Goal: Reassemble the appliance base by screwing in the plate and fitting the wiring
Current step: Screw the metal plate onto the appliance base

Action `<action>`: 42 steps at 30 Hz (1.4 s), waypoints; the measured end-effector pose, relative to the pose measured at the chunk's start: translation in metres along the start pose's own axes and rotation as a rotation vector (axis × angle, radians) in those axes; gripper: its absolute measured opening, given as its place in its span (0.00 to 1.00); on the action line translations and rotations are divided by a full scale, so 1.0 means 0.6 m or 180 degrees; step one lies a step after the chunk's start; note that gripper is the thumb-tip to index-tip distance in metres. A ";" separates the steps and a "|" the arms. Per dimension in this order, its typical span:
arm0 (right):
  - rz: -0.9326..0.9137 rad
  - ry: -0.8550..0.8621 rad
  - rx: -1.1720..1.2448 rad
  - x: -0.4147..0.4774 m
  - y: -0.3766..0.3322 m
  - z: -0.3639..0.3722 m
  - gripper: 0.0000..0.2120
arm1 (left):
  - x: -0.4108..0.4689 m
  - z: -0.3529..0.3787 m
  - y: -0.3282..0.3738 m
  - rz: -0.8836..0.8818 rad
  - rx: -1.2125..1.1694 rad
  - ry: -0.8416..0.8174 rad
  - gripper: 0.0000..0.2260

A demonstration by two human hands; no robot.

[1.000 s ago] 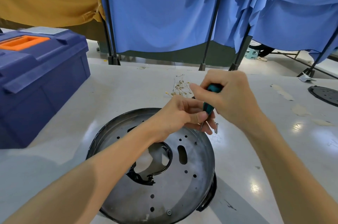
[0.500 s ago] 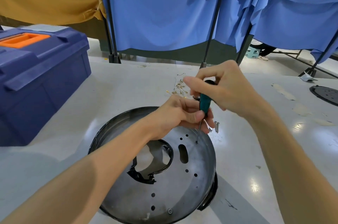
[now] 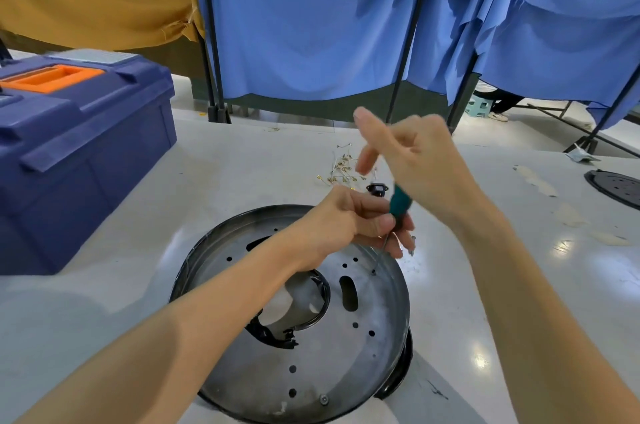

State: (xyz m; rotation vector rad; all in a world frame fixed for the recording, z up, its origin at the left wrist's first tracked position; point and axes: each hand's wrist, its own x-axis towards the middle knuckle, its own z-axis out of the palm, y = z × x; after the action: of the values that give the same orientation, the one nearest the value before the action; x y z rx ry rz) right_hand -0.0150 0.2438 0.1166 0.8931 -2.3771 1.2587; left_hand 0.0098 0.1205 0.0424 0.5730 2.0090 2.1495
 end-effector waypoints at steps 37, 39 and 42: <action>0.0893 -0.0933 0.2950 0.015 0.030 -0.006 0.31 | 0.003 -0.006 -0.002 -0.0071 -0.0227 -0.0001 0.06; 0.0758 -0.1226 0.3113 0.018 0.028 -0.009 0.32 | 0.002 -0.009 -0.004 -0.0062 -0.0206 -0.0122 0.07; 0.0816 -0.0636 0.2935 0.015 0.020 0.013 0.31 | -0.002 -0.014 -0.007 -0.0059 -0.0395 -0.0037 0.08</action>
State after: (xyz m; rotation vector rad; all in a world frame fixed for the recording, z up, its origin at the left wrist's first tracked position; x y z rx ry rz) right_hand -0.0293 0.2389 0.1093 0.9747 -2.0354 2.5631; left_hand 0.0074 0.1128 0.0376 0.5454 1.8515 2.2349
